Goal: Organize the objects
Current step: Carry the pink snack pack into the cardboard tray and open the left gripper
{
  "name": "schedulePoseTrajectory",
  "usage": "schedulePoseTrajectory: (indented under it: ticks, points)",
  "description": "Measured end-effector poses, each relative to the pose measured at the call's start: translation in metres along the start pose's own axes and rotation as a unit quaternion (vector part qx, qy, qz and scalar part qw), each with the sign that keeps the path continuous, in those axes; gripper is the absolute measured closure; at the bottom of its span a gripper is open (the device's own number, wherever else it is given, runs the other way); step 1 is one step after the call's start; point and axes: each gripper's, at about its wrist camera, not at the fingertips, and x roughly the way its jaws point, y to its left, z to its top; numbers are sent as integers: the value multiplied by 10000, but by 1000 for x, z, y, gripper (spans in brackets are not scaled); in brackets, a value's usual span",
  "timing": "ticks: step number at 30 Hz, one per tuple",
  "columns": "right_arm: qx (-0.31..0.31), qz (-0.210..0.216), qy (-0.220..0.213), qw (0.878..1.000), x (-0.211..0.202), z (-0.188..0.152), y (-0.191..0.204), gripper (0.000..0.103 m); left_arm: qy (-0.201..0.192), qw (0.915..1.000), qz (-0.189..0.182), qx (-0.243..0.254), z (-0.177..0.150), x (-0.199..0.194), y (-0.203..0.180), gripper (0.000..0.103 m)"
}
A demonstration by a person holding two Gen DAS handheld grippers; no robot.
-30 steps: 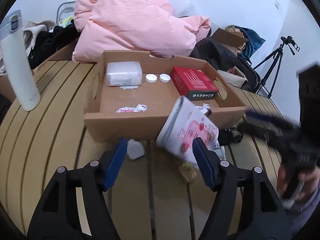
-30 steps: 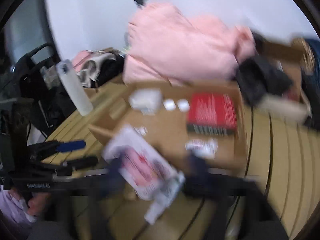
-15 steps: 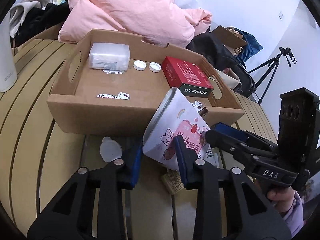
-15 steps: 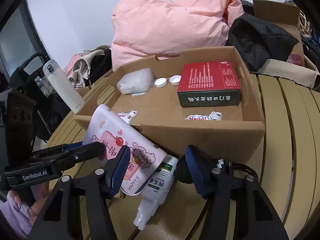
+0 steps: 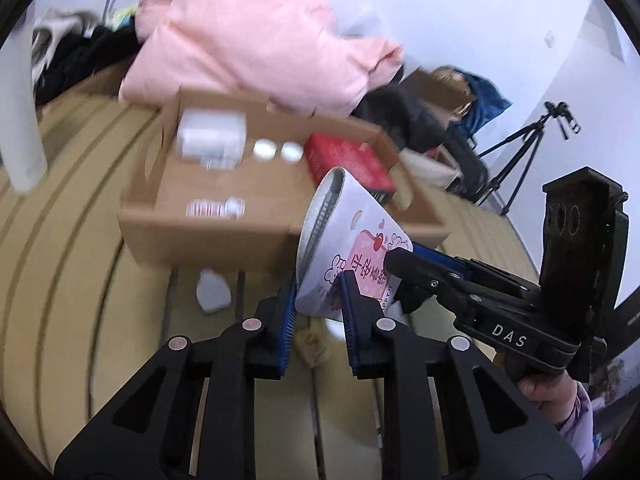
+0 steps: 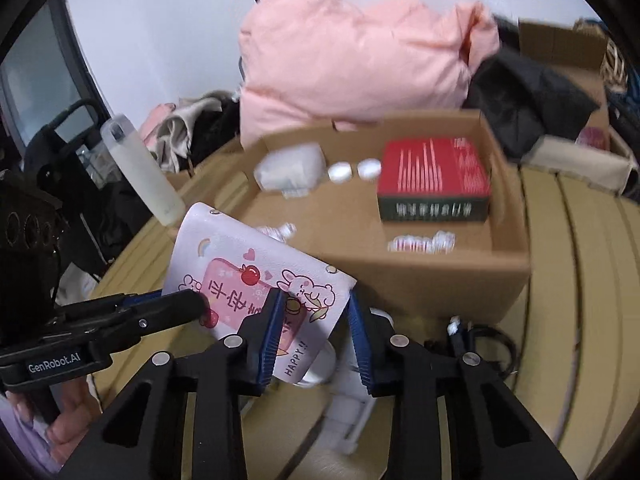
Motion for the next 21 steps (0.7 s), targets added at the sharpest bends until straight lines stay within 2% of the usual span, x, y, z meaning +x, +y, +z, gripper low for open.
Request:
schedulePoseTrajectory:
  ticks: [4, 8, 11, 13, 14, 15, 16, 18, 19, 20, 21]
  points:
    - [36, 71, 32, 10000, -5, 40, 11, 68, -30, 9996, -76, -286, 47, -7, 15, 86]
    - [-249, -104, 193, 9995, 22, 79, 22, 68, 161, 9982, 81, -569, 79, 10, 39, 86]
    - [-155, -73, 520, 9985, 58, 93, 21, 68, 364, 9956, 360, -782, 86, 31, 61, 85]
    - [-93, -24, 792, 9968, 86, 95, 20, 68, 451, 9928, 856, -709, 84, 45, 71, 81]
    - [-55, 10, 895, 9960, 97, 95, 19, 68, 431, 9888, 1341, -499, 81, 51, 73, 69]
    - [-17, 17, 1038, 9946, 112, 93, 19, 68, 401, 9856, 1606, -353, 79, 53, 74, 53]
    - [-10, -104, 1112, 9937, 121, 91, 19, 67, 257, 9842, 1745, -170, 76, 53, 74, 51]
    - [-124, -506, 1159, 9919, 131, 86, 21, 67, 81, 9844, 1757, 0, 72, 45, 73, 27]
    - [-189, -575, 1114, 9919, 131, 84, 22, 65, -75, 9828, 1847, 41, 70, 38, 71, 22]
    - [-191, -605, 1069, 9922, 129, 84, 21, 47, -189, 9818, 1890, 81, 71, 31, 69, 17]
    - [-170, -723, 1006, 9922, 123, 84, 18, 30, -312, 9809, 1918, 122, 73, 21, 66, 17]
